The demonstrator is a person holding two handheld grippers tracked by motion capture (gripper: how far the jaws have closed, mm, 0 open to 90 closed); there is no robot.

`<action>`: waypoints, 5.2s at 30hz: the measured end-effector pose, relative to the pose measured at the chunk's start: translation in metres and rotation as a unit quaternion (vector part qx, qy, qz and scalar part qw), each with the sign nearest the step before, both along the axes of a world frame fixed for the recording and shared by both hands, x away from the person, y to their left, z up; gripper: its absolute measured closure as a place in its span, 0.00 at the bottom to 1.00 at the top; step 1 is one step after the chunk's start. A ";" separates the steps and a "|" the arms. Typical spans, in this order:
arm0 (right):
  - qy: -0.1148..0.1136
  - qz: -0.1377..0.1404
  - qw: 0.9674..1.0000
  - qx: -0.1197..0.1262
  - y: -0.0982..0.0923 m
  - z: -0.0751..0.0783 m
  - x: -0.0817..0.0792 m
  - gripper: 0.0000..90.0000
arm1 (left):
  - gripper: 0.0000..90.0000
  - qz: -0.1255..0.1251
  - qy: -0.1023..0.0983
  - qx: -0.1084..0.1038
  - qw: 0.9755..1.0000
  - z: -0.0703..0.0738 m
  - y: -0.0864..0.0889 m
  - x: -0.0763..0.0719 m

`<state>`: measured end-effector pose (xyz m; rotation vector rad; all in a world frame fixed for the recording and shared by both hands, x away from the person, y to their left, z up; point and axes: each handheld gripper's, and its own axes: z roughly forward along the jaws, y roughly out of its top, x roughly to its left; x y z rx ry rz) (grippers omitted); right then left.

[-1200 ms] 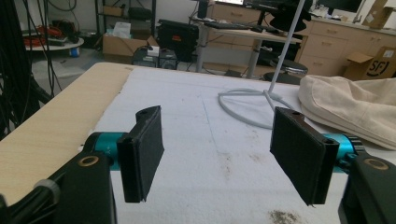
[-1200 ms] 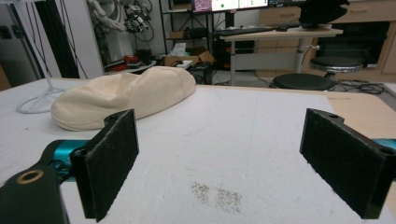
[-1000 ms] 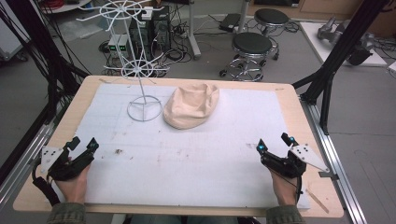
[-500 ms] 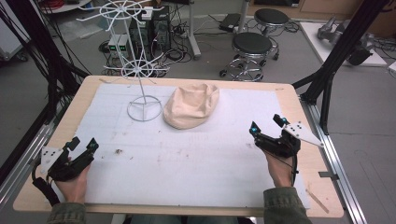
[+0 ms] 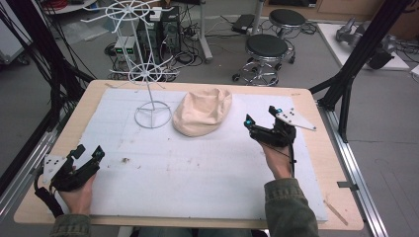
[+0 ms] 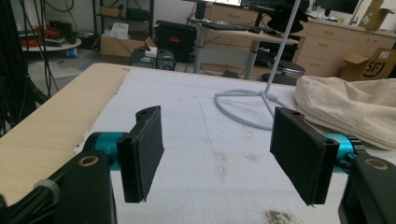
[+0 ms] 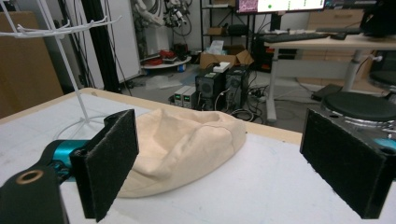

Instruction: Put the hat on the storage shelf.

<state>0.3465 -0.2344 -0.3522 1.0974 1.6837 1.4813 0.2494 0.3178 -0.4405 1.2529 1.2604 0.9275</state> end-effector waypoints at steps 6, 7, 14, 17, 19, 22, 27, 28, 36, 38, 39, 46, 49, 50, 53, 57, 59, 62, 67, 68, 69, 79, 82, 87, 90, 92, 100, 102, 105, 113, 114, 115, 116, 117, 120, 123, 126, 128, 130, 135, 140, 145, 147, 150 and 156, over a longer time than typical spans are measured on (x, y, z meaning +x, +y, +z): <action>0.005 0.016 1.000 -0.010 0.014 0.001 0.013 0.12 | 0.38 -0.002 0.002 -0.004 1.000 0.000 0.000 0.000; 0.007 0.022 1.000 -0.014 0.020 0.000 0.017 0.12 | 0.38 -0.003 0.002 -0.004 1.000 0.000 0.000 0.000; 0.026 0.046 0.998 -0.018 0.038 -0.003 0.037 0.12 | 0.38 -0.004 0.003 -0.005 1.000 0.000 -0.001 0.001; 0.035 0.069 0.997 -0.024 0.048 -0.001 0.043 0.12 | 0.38 -0.005 0.002 -0.008 1.000 0.000 -0.001 0.001; 0.036 0.079 0.996 -0.033 0.054 0.001 0.045 0.12 | 0.38 -0.005 0.003 -0.009 1.000 0.000 0.000 0.000; 0.036 0.086 0.995 -0.036 0.060 0.002 0.048 0.12 | 0.38 -0.006 0.002 -0.010 1.000 0.000 -0.001 0.000; 0.047 0.106 0.992 -0.043 0.076 0.002 0.054 0.12 | 0.38 -0.007 0.003 -0.012 1.000 0.000 -0.001 0.001; 0.044 0.109 0.992 -0.048 0.080 0.001 0.056 0.12 | 0.38 -0.007 0.003 -0.012 1.000 0.000 -0.001 0.001; 0.072 0.127 0.987 -0.063 0.097 -0.005 0.074 0.12 | 0.38 -0.008 0.005 -0.015 1.000 0.000 -0.001 0.000; 0.078 0.129 0.986 -0.066 0.101 -0.006 0.079 0.12 | 0.38 -0.008 0.005 -0.016 1.000 -0.001 0.000 0.000; 0.080 0.130 0.986 -0.069 0.103 -0.006 0.081 0.12 | 0.38 -0.006 0.004 -0.018 1.000 -0.001 0.000 0.000; 0.090 0.136 0.983 -0.080 0.110 -0.016 0.090 0.12 | 0.38 -0.007 0.005 -0.016 1.000 -0.001 0.000 0.000; 0.101 0.136 0.982 -0.078 0.111 -0.024 0.096 0.12 | 0.38 -0.007 0.005 -0.016 1.000 -0.001 0.000 0.000; 0.102 0.137 0.982 -0.079 0.111 -0.026 0.098 0.12 | 0.38 -0.007 0.005 -0.016 1.000 -0.001 0.000 0.000; 0.108 0.143 0.981 -0.071 0.112 -0.028 0.101 0.12 | 0.38 -0.007 0.005 -0.016 1.000 -0.001 0.000 0.001; 0.106 0.145 0.981 -0.068 0.112 -0.029 0.103 0.12 | 0.38 -0.008 0.004 -0.015 1.000 -0.001 -0.001 0.000; 0.108 0.145 0.981 -0.065 0.111 -0.030 0.105 0.12 | 0.38 -0.008 0.004 -0.015 1.000 -0.001 -0.001 0.000; 0.116 0.144 0.981 -0.059 0.110 -0.033 0.107 0.12 | 0.38 -0.009 0.004 -0.016 1.000 -0.001 -0.001 0.001; 0.133 0.157 0.975 -0.080 0.117 -0.033 0.113 0.12 | 0.38 -0.011 0.005 -0.016 1.000 -0.001 -0.002 0.002; 0.136 0.163 0.973 -0.089 0.121 -0.031 0.115 0.12 | 0.38 -0.011 0.005 -0.016 1.000 -0.001 -0.002 0.002; 0.134 0.168 0.972 -0.090 0.125 -0.030 0.116 0.12 | 0.38 -0.012 0.005 -0.016 1.000 -0.001 -0.002 0.002; 0.179 0.215 0.947 -0.159 0.140 -0.063 0.127 0.12 | 0.38 -0.011 0.004 -0.023 1.000 -0.002 -0.001 0.003; 0.193 0.223 0.938 -0.185 0.143 -0.073 0.129 0.12 | 0.39 -0.011 0.004 -0.024 1.000 -0.002 -0.001 0.003; 0.194 0.229 0.933 -0.198 0.148 -0.079 0.128 0.12 | 0.38 -0.011 0.005 -0.024 1.000 -0.002 0.000 0.003; 0.194 0.235 0.932 -0.197 0.148 -0.080 0.128 0.12 | 0.38 -0.011 0.005 -0.024 1.000 -0.002 0.000 0.003; 0.195 0.247 0.927 -0.205 0.148 -0.080 0.128 0.12 | 0.38 -0.012 0.005 -0.024 1.000 -0.002 -0.001 0.003; 0.198 0.250 0.924 -0.210 0.148 -0.083 0.127 0.15 | 0.40 -0.012 0.005 -0.025 1.000 -0.002 -0.001 0.004; 0.198 0.249 0.924 -0.211 0.149 -0.085 0.127 0.15 | 0.40 -0.012 0.005 -0.025 1.000 -0.002 -0.002 0.004; 0.201 0.253 0.922 -0.214 0.148 -0.085 0.127 0.16 | 0.40 -0.014 0.005 -0.025 1.000 -0.002 -0.002 0.004; 0.206 0.264 0.912 -0.237 0.142 -0.087 0.127 0.25 | 0.40 -0.016 0.005 -0.025 1.000 -0.002 -0.003 0.005; 0.209 0.262 0.907 -0.253 0.141 -0.087 0.125 0.28 | 0.40 -0.016 0.005 -0.025 1.000 -0.002 -0.003 0.005; 0.209 0.262 0.907 -0.253 0.141 -0.087 0.125 0.28 | 0.40 -0.016 0.006 -0.025 1.000 -0.002 -0.003 0.005; 0.210 0.262 0.903 -0.268 0.139 -0.087 0.124 0.31 | 0.40 -0.016 0.006 -0.025 1.000 -0.002 -0.003 0.005; 0.210 0.261 0.902 -0.271 0.138 -0.086 0.124 0.35 | 0.40 -0.016 0.006 -0.025 1.000 -0.002 -0.003 0.005; 0.214 0.261 0.900 -0.276 0.135 -0.082 0.123 0.44 | 0.40 -0.015 0.005 -0.026 1.000 -0.002 -0.003 0.005; 0.210 0.268 0.900 -0.272 0.131 -0.077 0.123 0.58 | 0.39 -0.015 0.005 -0.025 1.000 -0.002 -0.003 0.005; 0.206 0.279 0.900 -0.263 0.129 -0.070 0.121 0.70 | 0.40 -0.015 0.005 -0.025 1.000 -0.002 -0.002 0.005; 0.203 0.290 0.899 -0.257 0.128 -0.067 0.119 0.77 | 0.39 -0.014 0.006 -0.026 1.000 -0.002 -0.002 0.005; 0.201 0.296 0.898 -0.256 0.128 -0.066 0.118 0.81 | 0.39 -0.015 0.005 -0.026 1.000 -0.002 -0.002 0.005; 0.197 0.308 0.896 -0.254 0.131 -0.063 0.115 0.86 | 0.39 -0.014 0.004 -0.027 1.000 -0.002 -0.002 0.004; 0.200 0.308 0.896 -0.251 0.132 -0.062 0.114 0.87 | 0.39 -0.012 0.004 -0.029 0.999 -0.002 0.000 0.004; 0.198 0.309 0.895 -0.253 0.132 -0.062 0.113 0.87 | 0.39 -0.011 0.003 -0.030 0.999 -0.002 0.000 0.004; 0.196 0.308 0.896 -0.251 0.133 -0.062 0.112 0.88 | 0.39 -0.012 0.002 -0.030 0.999 -0.002 0.000 0.004; 0.193 0.304 0.898 -0.254 0.133 -0.061 0.111 0.88 | 0.39 -0.013 0.002 -0.030 0.999 -0.002 0.000 0.004; 0.185 0.295 0.906 -0.240 0.127 -0.053 0.108 0.88 | 0.40 -0.013 0.002 -0.032 0.999 -0.002 0.001 0.004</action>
